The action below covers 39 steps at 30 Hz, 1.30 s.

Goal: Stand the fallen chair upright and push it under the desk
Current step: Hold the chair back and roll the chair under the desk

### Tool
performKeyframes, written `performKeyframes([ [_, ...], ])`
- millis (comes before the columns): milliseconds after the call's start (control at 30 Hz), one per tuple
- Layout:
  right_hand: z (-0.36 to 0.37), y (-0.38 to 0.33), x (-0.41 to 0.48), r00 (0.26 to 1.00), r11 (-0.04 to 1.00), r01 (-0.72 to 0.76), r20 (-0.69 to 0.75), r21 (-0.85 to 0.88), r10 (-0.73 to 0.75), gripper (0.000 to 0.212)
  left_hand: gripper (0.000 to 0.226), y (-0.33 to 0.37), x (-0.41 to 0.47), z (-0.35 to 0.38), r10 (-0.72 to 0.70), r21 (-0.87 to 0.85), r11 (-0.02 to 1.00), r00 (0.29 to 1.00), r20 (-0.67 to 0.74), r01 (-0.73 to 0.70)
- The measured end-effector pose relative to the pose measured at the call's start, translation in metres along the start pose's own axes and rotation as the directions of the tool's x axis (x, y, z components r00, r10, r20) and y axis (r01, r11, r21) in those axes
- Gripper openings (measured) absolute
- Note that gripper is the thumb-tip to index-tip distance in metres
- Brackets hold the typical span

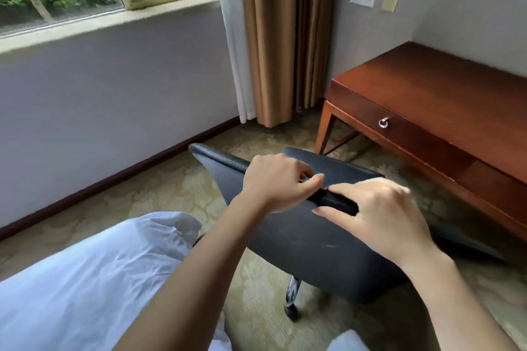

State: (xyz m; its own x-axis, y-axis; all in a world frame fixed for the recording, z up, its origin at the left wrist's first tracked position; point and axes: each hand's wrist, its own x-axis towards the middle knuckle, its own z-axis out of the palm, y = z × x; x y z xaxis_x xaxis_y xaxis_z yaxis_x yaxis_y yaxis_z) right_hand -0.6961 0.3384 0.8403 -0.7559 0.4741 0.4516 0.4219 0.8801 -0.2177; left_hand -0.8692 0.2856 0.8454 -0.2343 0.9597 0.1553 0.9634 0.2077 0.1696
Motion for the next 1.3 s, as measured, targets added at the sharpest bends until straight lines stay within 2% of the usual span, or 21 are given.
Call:
performKeyframes([
  [67,0.007,-0.021,-0.001,0.989,0.992,-0.124,-0.081,-0.014,0.123,0.043,0.053,-0.014,0.004,-0.001,0.044,-0.027,0.999,0.998,-0.046,-0.045],
  [167,0.02,-0.042,0.006,0.967,0.973,-0.223,-0.136,-0.056,0.214,0.043,0.048,-0.034,0.01,-0.003,0.098,-0.051,0.993,0.99,-0.097,-0.104],
  [333,0.044,-0.046,0.038,0.967,0.967,-0.203,-0.185,-0.157,0.173,0.048,0.056,-0.065,0.032,-0.008,0.152,-0.069,0.984,0.979,-0.137,-0.162],
  [467,0.057,-0.052,0.063,0.962,0.957,-0.229,-0.195,-0.181,0.193,0.046,0.047,-0.089,0.058,-0.01,0.191,-0.098,0.975,0.978,-0.083,-0.199],
  [600,0.061,-0.06,0.09,0.954,0.944,-0.298,-0.062,-0.141,0.292,0.036,0.054,-0.113,0.081,-0.01,0.251,-0.043,0.967,0.968,0.021,-0.25],
  [667,0.058,-0.055,0.104,0.917,0.921,-0.388,0.116,0.036,0.381,0.037,0.047,-0.122,0.09,-0.011,0.254,-0.046,0.967,0.957,0.144,-0.25],
  [733,0.051,-0.047,0.121,0.832,0.834,-0.509,0.37,0.214,0.413,0.048,0.045,-0.131,0.098,-0.012,0.258,-0.039,0.966,0.934,0.246,-0.256],
  [800,0.051,-0.043,0.137,0.793,0.876,-0.457,0.517,0.157,0.321,0.048,0.054,-0.141,0.101,-0.011,0.28,-0.031,0.959,0.921,0.273,-0.282],
  [900,0.053,-0.05,0.15,0.814,0.923,-0.367,0.52,0.115,0.258,0.036,0.062,-0.151,0.103,-0.014,0.312,-0.043,0.948,0.899,0.308,-0.315],
  [1067,0.063,-0.062,0.16,0.824,0.926,-0.367,0.494,0.095,0.276,0.044,0.055,-0.169,0.116,-0.018,0.367,-0.095,0.928,0.839,0.403,-0.36],
  [1200,0.071,-0.073,0.175,0.813,0.916,-0.399,0.478,0.041,0.333,0.044,0.057,-0.185,0.132,-0.02,0.456,-0.184,0.887,0.738,0.498,-0.424],
  [1300,0.083,-0.081,0.187,0.776,0.866,-0.499,0.459,0.029,0.432,0.038,0.042,-0.2,0.142,-0.022,0.566,-0.238,0.814,0.635,0.526,-0.529],
])
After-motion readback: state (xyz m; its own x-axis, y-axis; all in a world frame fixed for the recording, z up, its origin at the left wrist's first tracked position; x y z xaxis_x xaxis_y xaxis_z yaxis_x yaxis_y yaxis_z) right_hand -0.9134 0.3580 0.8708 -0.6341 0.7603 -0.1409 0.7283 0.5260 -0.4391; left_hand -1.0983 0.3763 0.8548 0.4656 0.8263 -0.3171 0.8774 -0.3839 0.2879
